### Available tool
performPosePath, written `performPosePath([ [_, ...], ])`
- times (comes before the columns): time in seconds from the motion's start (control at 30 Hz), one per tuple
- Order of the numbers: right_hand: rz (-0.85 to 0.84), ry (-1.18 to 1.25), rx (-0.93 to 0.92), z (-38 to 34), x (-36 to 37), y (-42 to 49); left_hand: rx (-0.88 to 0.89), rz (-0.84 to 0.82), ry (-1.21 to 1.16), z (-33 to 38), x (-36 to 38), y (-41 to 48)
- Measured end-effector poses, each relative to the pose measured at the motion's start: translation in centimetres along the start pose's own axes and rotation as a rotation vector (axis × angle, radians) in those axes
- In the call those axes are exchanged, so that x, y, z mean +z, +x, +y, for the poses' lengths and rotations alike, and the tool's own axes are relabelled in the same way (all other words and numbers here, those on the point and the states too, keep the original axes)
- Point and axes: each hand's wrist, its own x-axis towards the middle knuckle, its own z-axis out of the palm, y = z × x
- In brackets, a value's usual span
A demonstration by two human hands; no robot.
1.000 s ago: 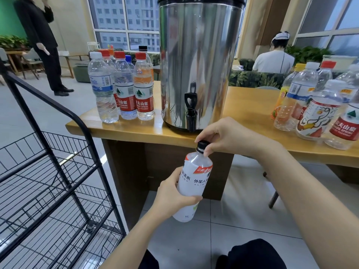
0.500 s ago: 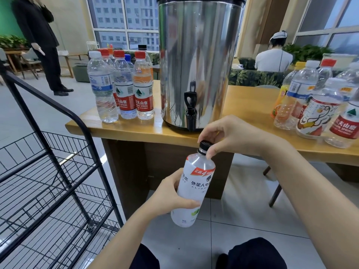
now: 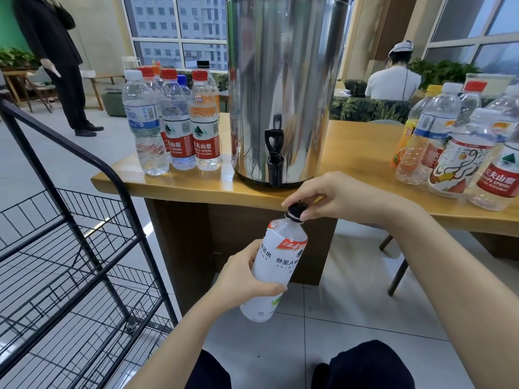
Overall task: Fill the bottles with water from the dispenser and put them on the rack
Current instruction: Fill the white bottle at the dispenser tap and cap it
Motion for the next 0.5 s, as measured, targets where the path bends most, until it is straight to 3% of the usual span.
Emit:
performPosePath([
  [0.13,-0.015,0.054,-0.007,0.2,-0.1,0.2,-0.004,0.001,-0.004,-0.1,-0.1,0.0],
  [0.33,-0.042,-0.095,0.042,0.1,0.2,0.6,-0.008,0.004,0.029,-0.2,-0.3,-0.1],
  [0.5,0.074,-0.161,0.074,0.2,1.9,0.9,-0.005,0.021,0.038,0.1,-0.1,-0.4],
])
